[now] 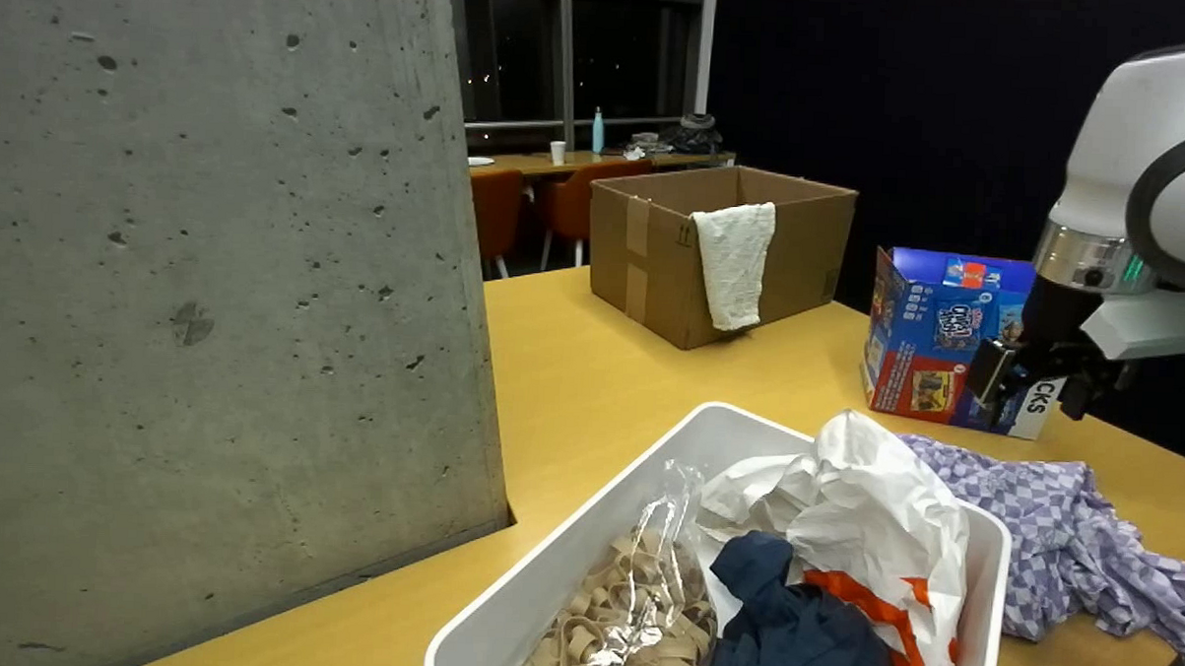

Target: Put the cloth in the basket

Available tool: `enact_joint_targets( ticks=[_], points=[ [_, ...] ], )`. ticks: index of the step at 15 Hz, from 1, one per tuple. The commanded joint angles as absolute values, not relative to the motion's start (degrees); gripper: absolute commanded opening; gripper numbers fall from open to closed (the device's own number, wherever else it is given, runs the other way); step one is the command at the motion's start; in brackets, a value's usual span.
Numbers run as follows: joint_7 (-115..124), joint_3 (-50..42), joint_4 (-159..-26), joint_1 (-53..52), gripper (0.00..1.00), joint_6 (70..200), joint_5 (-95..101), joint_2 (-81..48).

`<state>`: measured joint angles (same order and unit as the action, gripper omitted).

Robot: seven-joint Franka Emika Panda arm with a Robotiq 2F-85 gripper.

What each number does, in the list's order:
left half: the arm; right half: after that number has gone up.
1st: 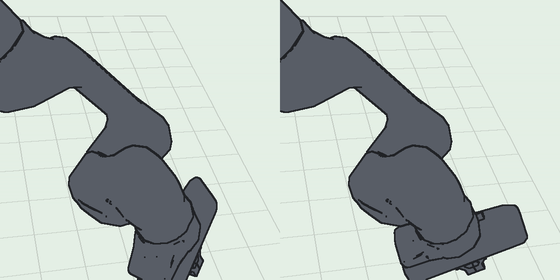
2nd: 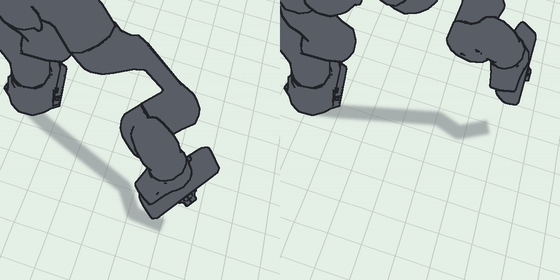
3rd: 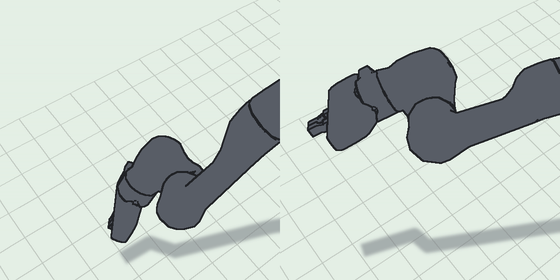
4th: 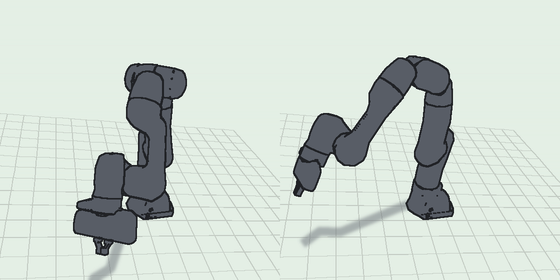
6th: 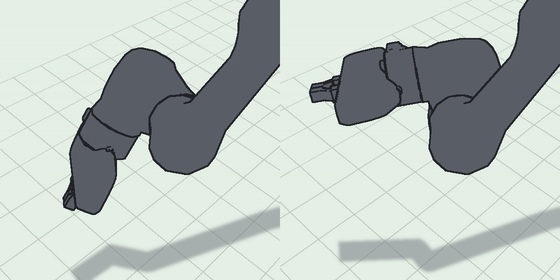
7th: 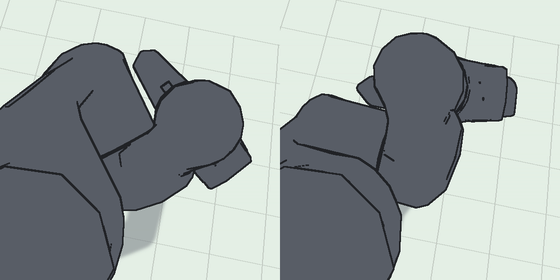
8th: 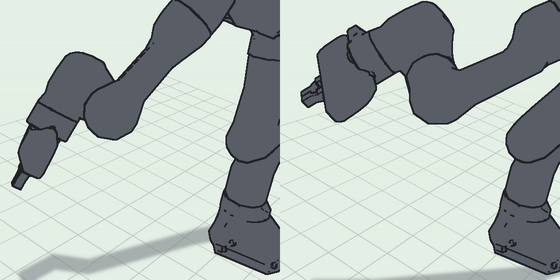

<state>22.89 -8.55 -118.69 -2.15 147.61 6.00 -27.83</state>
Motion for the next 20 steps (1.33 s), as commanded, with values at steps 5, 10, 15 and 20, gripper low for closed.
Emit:
enact_joint_targets(
  ticks=[5, 10, 15, 20],
  points=[
    [19.1, -5.5, -111.3, -2.1, 1.00, 151.3, 1.3, -40.7],
    [18.3, -5.8, -105.2, -1.8, 1.00, 151.8, 0.2, -48.7],
    [15.0, -4.7, -93.5, -0.3, 1.00, 147.4, 0.1, -56.5],
    [12.6, -3.9, -86.0, 0.2, 0.65, 145.4, 0.0, -61.3]
  ],
)
